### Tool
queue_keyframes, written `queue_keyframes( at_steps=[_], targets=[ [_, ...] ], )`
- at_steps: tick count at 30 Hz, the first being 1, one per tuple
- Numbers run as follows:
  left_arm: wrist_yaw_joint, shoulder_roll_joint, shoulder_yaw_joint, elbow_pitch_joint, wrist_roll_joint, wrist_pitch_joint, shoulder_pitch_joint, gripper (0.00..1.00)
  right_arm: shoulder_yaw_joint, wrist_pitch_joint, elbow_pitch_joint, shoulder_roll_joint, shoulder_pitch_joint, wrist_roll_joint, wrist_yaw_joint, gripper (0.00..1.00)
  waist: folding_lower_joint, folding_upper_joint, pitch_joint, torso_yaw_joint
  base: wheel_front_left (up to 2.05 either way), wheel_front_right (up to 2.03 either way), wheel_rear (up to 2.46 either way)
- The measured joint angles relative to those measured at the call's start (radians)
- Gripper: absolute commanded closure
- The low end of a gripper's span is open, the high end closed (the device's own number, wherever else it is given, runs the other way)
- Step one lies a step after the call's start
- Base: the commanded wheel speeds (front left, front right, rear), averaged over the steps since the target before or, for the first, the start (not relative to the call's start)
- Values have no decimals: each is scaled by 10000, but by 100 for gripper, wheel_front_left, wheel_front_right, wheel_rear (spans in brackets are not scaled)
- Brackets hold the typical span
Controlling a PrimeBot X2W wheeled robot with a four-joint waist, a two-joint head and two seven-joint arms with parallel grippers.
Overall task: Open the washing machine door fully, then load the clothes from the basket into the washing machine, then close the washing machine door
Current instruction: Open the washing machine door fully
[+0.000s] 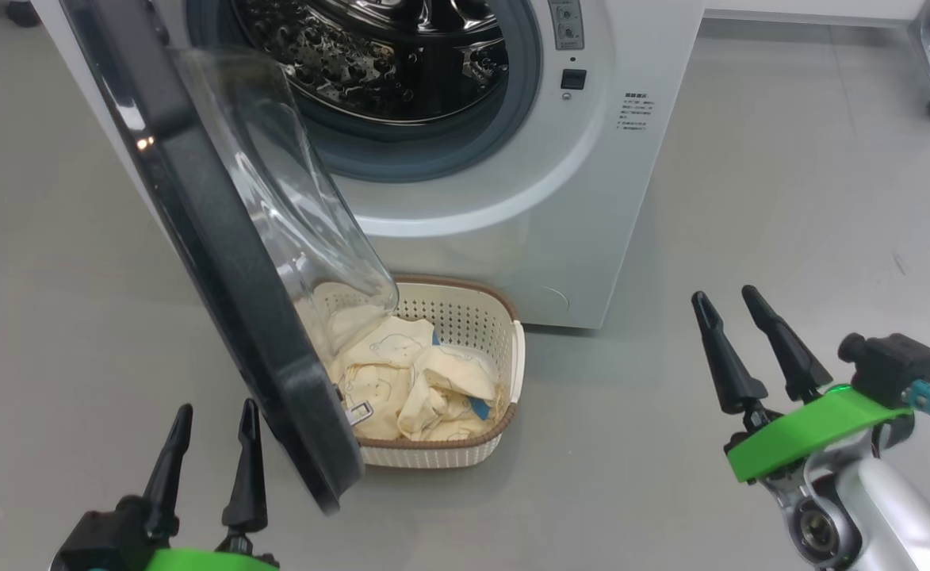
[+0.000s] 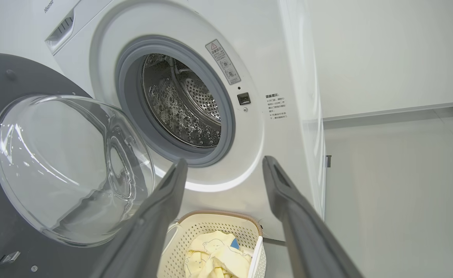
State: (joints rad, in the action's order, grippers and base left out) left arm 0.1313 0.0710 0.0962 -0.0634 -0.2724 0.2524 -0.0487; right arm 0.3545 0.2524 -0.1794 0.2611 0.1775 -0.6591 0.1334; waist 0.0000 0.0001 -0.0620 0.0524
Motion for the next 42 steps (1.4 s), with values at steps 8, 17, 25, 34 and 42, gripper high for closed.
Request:
queue_keyframes(
  at_steps=[8,17,25,34,42],
  targets=[
    [0,65,-31,-27,-2,0,-57,0,-1406,0,299,-579,-1215,1001,0,0,0,0,106,-119,0,0,0],
    [0,102,-169,-84,-4,0,-257,0,-2330,0,614,-1074,-1865,1613,0,0,0,0,218,-329,0,0,0],
    [0,132,-251,-84,-4,0,-392,0,-2861,0,834,-1455,-2394,2155,0,0,0,0,270,-540,0,0,0],
    [0,153,-265,-84,-4,0,-399,0,-3386,0,918,-1728,-2787,2608,0,0,0,0,185,-614,0,0,0],
    [0,153,-265,-84,-4,0,-404,0,-3540,0,917,-1791,-2789,2648,0,0,0,0,170,-596,0,0,0]
  ],
)
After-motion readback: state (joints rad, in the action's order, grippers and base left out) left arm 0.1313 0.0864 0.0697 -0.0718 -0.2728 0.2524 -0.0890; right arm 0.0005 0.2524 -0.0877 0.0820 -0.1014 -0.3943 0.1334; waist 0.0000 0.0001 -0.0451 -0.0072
